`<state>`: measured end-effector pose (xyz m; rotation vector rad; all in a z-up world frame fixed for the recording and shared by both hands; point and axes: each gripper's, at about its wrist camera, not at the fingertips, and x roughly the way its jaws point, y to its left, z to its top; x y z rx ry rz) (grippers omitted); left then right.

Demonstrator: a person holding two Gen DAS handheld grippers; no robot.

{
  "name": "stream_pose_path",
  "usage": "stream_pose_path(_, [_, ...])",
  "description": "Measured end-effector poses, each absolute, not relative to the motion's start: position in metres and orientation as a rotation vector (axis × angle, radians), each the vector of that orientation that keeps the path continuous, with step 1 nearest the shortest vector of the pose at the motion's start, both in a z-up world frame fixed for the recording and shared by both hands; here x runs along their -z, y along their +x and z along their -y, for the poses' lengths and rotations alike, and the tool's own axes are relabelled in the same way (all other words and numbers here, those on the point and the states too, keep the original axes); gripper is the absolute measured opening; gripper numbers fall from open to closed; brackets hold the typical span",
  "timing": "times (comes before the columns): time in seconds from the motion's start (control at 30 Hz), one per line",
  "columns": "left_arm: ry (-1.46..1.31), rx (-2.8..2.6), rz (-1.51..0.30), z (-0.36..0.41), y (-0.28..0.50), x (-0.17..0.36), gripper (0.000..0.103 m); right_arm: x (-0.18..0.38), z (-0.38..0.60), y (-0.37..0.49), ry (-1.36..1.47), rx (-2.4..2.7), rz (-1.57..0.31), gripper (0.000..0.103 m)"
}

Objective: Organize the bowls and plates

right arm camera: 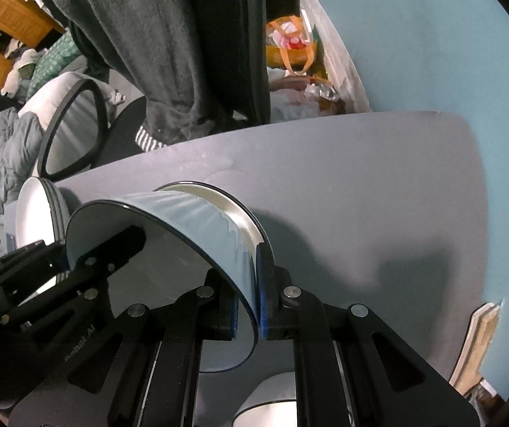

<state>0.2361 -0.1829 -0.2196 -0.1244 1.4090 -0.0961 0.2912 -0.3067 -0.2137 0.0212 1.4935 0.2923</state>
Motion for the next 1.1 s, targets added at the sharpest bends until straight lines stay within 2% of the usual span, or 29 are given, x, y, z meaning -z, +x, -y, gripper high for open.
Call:
stream_pose_path(0.57, [-0.072, 0.107, -1.414, 0.179, 0.237, 0.221, 0.013, 0.217, 0.305, 0.296, -0.026, -0.315, -1.566, 0.010])
stream_pose_path(0.87, [-0.084, 0.120, -1.397, 0.174, 0.238, 0.214, 0.019, 0.212, 0.306, 0.295, 0.010, -0.316, -1.567, 0.021])
stream_pose_path(0.93, [-0.078, 0.119, -1.389, 0.174, 0.237, 0.213, 0.021, 0.210, 0.307, 0.296, 0.014, -0.309, -1.556, 0.028])
stream_pose_path(1.1, [-0.069, 0.122, -1.374, 0.173, 0.236, 0.209, 0.022, 0.210, 0.312, 0.300, 0.020, -0.290, -1.556, 0.028])
